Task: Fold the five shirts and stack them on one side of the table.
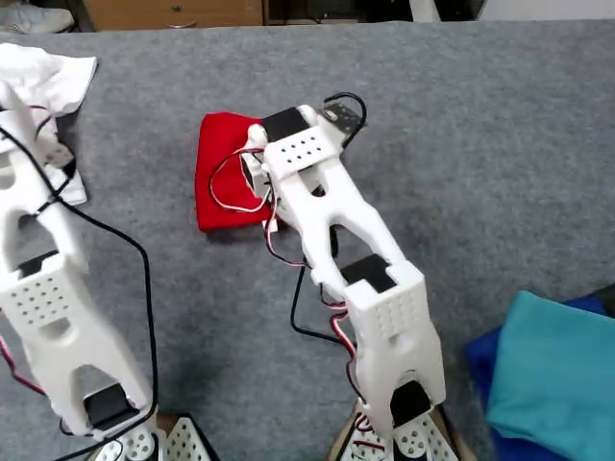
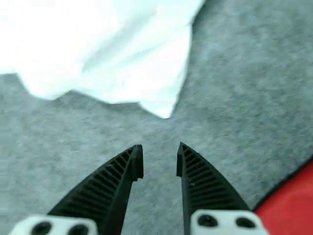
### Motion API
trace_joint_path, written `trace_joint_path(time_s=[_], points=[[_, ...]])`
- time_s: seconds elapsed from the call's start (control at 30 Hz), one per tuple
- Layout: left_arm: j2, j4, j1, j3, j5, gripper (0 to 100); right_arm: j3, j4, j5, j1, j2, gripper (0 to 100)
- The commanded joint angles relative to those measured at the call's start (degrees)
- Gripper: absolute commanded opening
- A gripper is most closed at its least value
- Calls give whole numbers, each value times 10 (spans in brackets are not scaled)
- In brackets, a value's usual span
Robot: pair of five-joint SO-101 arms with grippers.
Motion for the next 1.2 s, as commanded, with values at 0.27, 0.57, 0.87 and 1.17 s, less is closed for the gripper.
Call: trace_joint_path(time_s=[0.27, 0.57, 0.87, 1.17], points=[[-67, 6, -21, 33, -4, 133, -57, -150, -99, 22, 105, 319], [-67, 6, -18, 33, -4, 133, -56, -106, -85, 57, 154, 43], [-67, 6, -18, 33, -4, 133, -71, -12, -14, 96, 153, 5], [-67, 6, -18, 33, -4, 133, -286, 84, 38, 204, 153, 5]])
